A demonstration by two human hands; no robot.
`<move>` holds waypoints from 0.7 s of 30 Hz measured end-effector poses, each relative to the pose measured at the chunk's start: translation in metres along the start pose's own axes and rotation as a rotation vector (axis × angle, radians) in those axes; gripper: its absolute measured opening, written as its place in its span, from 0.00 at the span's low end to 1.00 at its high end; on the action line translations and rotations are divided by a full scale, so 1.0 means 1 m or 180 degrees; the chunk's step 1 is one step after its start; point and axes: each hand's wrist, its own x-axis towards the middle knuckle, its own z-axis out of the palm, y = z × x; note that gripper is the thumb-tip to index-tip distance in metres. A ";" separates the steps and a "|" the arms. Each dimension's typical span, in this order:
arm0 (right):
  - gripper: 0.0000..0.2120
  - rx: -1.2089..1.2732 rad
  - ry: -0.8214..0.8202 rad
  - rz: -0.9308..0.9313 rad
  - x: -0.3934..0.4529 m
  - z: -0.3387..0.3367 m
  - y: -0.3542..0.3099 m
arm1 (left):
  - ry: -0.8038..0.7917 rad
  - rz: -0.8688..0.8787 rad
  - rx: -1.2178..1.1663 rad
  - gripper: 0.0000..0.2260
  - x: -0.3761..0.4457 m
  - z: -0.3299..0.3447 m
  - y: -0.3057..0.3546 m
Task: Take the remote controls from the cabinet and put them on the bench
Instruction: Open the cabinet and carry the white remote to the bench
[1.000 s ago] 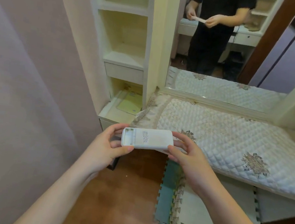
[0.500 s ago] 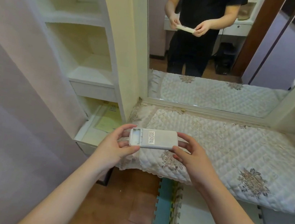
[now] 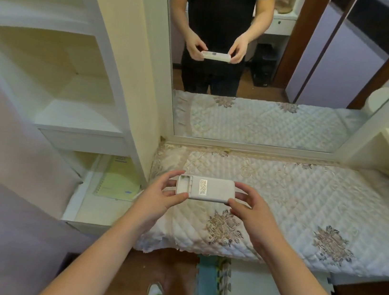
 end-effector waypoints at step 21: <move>0.18 -0.0296 0.0438 0.0763 0.115 0.054 0.022 | -0.0216 -0.0753 0.0406 0.28 0.127 -0.044 -0.044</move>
